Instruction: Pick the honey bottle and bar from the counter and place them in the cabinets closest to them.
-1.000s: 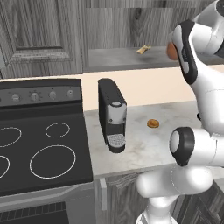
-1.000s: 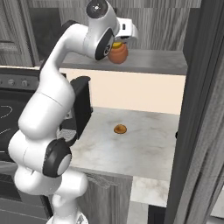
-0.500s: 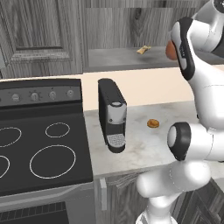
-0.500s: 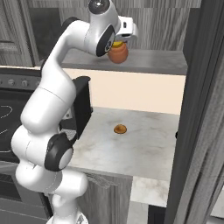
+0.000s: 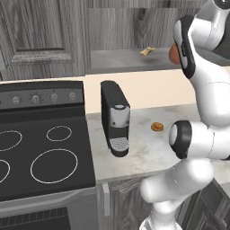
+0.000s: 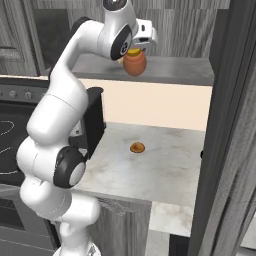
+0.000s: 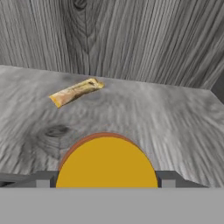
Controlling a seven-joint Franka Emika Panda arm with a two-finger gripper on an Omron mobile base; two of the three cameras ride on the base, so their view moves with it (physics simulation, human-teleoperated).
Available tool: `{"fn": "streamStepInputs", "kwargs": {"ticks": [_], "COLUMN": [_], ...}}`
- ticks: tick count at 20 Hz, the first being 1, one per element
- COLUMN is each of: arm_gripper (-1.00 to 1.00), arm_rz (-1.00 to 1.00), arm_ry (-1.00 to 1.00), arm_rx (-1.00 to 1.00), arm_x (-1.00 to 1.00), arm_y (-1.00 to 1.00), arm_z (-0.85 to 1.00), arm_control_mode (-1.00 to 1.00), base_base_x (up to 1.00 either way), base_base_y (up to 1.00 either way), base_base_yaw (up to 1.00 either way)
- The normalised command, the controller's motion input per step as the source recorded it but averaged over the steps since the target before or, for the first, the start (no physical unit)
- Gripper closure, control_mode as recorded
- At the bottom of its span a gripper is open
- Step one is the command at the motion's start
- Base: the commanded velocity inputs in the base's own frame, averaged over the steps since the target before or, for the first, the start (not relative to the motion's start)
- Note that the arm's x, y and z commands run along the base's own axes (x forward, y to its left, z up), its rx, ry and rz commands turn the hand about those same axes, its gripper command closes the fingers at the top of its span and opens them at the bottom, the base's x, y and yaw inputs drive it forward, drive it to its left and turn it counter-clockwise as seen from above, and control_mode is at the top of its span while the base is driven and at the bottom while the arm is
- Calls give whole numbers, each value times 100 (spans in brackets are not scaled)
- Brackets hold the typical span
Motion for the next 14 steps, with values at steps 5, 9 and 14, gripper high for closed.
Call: {"fn": "streamStepInputs", "kwargs": {"ticks": [5, 9, 14], "arm_gripper": [100, 100, 100], "arm_rz": [0, 0, 0], "arm_ry": [3, 1, 2], "arm_rx": [0, 0, 0], "arm_x": [2, 15, 23], "arm_y": [0, 0, 0], "arm_z": [0, 3, 1], "arm_control_mode": [-100, -100, -100], "base_base_x": [0, 0, 0], "base_base_y": [0, 0, 0], "base_base_yaw": [0, 0, 0]}}
